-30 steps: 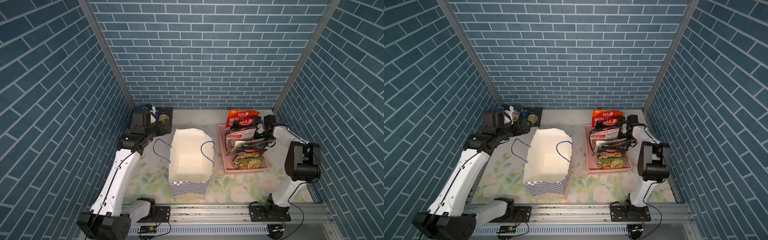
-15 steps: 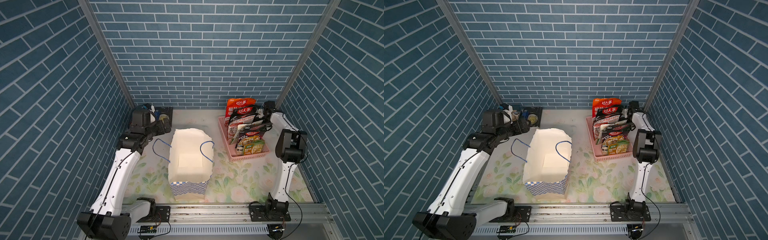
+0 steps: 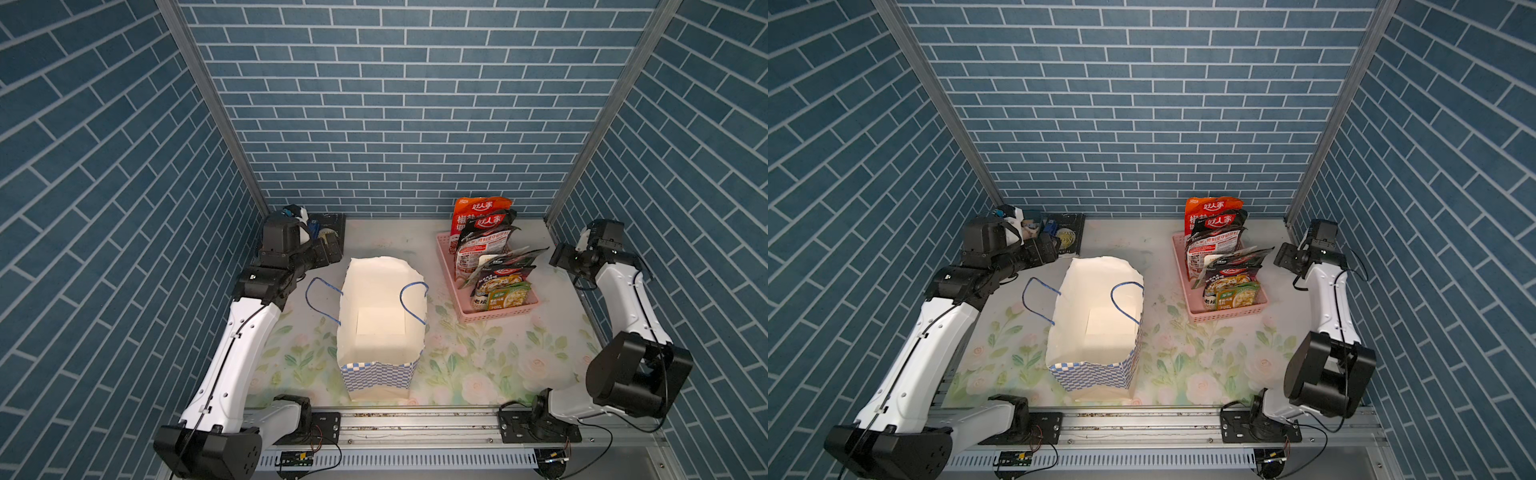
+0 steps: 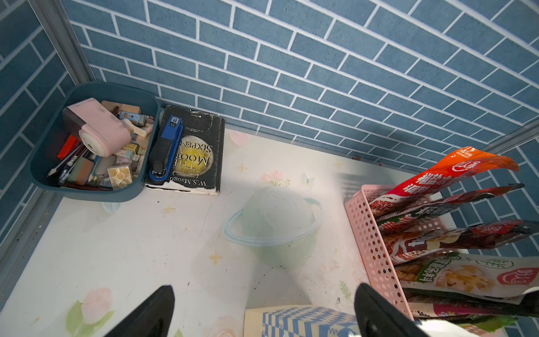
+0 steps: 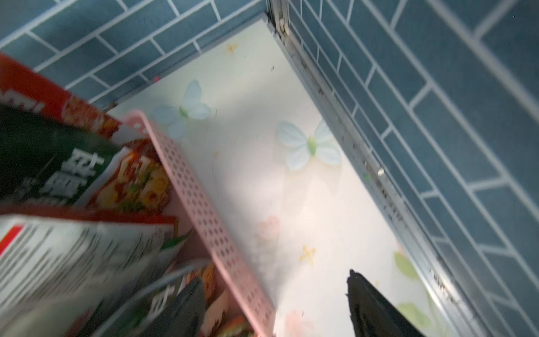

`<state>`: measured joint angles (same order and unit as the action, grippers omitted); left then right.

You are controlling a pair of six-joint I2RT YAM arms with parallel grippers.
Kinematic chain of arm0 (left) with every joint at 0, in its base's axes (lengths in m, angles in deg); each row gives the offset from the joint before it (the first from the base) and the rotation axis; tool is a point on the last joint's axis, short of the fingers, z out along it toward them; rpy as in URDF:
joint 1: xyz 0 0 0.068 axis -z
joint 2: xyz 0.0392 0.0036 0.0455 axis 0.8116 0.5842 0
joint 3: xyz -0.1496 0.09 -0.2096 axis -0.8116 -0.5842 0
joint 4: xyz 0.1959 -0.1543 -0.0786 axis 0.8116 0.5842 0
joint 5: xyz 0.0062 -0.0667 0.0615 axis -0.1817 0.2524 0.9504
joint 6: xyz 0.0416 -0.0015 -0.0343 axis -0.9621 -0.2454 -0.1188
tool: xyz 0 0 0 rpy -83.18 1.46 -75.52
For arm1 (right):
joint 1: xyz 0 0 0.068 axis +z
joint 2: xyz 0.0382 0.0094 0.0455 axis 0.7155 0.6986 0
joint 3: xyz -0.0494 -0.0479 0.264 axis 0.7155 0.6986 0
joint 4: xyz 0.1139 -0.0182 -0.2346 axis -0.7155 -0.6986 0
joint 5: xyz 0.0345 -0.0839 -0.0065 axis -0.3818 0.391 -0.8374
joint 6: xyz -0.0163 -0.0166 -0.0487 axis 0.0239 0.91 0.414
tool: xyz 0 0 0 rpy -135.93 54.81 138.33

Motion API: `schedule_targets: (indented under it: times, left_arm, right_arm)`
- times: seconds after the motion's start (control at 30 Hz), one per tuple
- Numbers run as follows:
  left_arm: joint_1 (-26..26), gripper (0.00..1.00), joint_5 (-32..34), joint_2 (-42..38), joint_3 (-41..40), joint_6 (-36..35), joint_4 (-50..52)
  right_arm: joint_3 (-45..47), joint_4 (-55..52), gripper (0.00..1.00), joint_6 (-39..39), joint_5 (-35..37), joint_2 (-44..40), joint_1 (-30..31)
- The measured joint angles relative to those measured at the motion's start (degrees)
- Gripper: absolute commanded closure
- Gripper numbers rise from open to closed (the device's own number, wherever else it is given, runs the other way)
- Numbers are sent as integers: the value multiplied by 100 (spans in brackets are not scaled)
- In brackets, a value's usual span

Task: Place the condiment packets inside the bag
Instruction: Move the storage box to the center of the board.

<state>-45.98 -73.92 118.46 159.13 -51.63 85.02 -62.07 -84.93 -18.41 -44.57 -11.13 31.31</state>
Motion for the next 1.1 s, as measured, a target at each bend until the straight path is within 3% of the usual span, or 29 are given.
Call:
schedule_targets:
  times: [0.2, 0.37, 0.77, 0.93, 1.03, 1.1]
  left_arm:
    - [0, 0, 98, -92, -44, -44, -118]
    - [0, 0, 120, -114, -149, -61, -236]
    - [0, 0, 216, -225, -361, -109, -269]
    - [0, 0, 271, -278, -376, -111, -264]
    - [0, 0, 295, -302, -387, -111, -262]
    - [0, 0, 319, -334, -413, -109, -260]
  right_arm:
    - [1733, -205, 30, -767, -605, -1556, 70]
    - [2828, -7, 31, -1652, -1421, -2087, 319]
    - [3333, 1631, 41, -2990, -2083, -1287, 931]
    - [3333, 1980, 53, -3126, -2094, -894, 951]
    - [3333, 2011, 55, -3104, -2076, -608, 951]
    - [3298, 2006, 65, -3071, -2065, -470, 951]
